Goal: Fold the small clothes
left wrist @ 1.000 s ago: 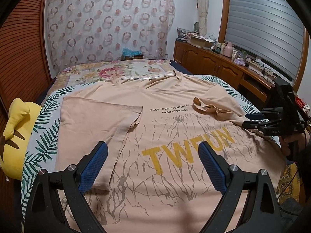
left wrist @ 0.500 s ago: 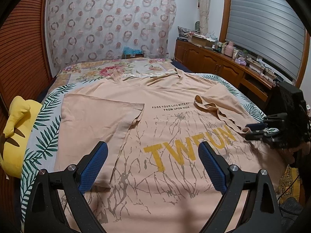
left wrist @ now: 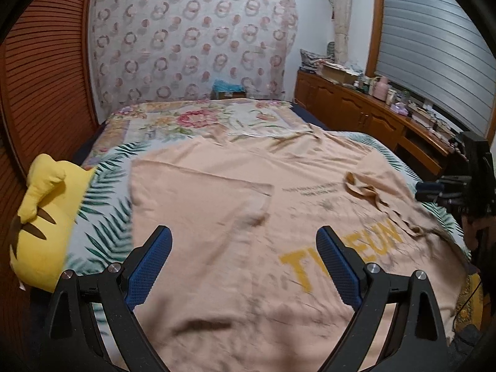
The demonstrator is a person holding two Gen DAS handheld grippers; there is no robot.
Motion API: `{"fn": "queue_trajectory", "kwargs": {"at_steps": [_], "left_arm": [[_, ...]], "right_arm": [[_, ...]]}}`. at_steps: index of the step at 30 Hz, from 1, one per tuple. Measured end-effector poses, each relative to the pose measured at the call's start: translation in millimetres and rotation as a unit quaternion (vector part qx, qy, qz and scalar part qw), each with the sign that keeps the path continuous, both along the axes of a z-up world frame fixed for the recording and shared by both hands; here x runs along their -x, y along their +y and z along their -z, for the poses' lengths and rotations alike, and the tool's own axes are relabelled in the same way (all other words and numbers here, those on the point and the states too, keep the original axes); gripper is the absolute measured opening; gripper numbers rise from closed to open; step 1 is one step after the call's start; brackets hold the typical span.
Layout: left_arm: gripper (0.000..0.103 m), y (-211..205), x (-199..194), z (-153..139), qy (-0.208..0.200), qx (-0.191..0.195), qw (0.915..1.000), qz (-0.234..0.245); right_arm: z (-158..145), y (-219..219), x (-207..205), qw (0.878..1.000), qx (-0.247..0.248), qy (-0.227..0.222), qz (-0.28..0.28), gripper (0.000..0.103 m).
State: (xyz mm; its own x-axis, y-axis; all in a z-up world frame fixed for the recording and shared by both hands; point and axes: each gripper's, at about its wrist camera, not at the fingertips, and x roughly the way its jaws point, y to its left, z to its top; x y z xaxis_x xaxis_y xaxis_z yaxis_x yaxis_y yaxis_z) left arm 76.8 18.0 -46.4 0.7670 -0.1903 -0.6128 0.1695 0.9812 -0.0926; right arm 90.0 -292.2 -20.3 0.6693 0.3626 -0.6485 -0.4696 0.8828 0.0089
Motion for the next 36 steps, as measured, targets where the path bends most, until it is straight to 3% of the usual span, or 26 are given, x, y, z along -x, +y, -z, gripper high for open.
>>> {"fn": "queue_trajectory", "kwargs": {"at_steps": [8, 15, 24, 31, 36], "left_arm": [[0.095, 38.9, -41.2, -7.6, 0.004, -0.019, 0.9997, -0.016], [0.074, 72.8, -77.9, 1.8, 0.029, -0.006, 0.9990, -0.032], [0.072, 105.7, -125.9, 21.7, 0.069, 0.006, 0.9960, -0.055], [0.054, 121.0, -150.4, 31.7, 0.098, 0.009, 0.9938, -0.051], [0.050, 127.7, -163.8, 38.0, 0.116, 0.011, 0.9924, -0.041]], "right_arm": [[-3.7, -13.7, -77.1, 0.998, 0.004, 0.007, 0.056, 0.041], [7.4, -5.0, -123.9, 0.997, 0.005, 0.031, 0.076, 0.041], [6.2, -1.4, -151.9, 0.995, 0.014, 0.037, 0.093, 0.041], [9.1, -2.1, -149.5, 0.994, 0.014, 0.026, 0.104, 0.049], [9.2, -3.7, -149.9, 0.994, 0.013, 0.026, 0.106, 0.049]]}}
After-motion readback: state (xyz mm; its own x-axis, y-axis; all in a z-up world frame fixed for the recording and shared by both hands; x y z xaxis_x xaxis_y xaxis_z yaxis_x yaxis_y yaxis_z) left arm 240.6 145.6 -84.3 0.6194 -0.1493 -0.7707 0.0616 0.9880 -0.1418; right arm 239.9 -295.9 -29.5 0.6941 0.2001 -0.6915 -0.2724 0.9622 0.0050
